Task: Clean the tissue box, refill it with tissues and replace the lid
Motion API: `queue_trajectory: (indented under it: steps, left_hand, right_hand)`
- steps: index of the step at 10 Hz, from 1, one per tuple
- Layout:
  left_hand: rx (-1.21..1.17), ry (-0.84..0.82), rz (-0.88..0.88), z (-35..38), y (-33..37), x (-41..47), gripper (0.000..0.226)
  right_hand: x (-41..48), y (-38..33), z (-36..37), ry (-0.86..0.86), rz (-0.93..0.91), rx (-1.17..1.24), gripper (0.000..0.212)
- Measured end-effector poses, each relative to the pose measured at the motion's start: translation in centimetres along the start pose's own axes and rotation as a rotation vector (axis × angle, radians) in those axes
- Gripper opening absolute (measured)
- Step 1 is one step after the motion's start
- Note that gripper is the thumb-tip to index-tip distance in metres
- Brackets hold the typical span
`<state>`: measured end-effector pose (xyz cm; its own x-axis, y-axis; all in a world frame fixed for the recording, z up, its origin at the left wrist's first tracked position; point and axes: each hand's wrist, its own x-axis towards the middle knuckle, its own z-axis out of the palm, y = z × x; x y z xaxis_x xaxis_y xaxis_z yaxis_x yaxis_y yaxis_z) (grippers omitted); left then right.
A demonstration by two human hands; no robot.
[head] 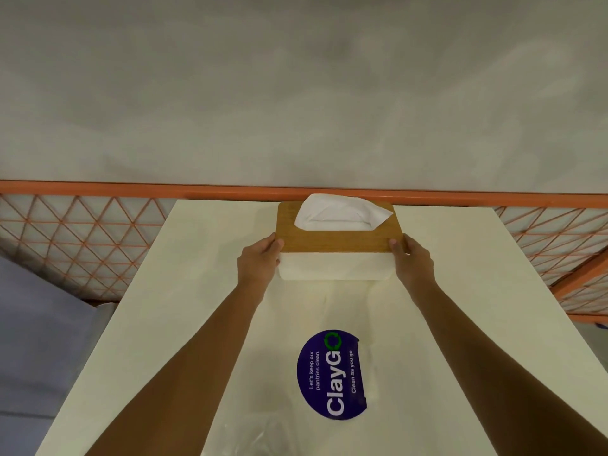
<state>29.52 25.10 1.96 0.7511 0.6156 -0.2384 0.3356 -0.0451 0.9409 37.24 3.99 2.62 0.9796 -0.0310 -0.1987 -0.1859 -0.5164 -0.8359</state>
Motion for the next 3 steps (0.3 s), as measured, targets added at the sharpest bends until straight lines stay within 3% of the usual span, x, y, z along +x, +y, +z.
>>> queue_trajectory:
  steps: [2,3]
  left_hand:
    - [0.109,0.01,0.057,0.9,0.8,0.8,0.036]
    - [0.288,0.035,0.038,0.7,1.3,-0.7,0.045]
  right_hand:
    - [2.0,-0.2,0.1,0.001,-0.001,-0.012,0.051]
    - [1.4,-0.1,-0.2,-0.006,0.031,-0.022,0.049]
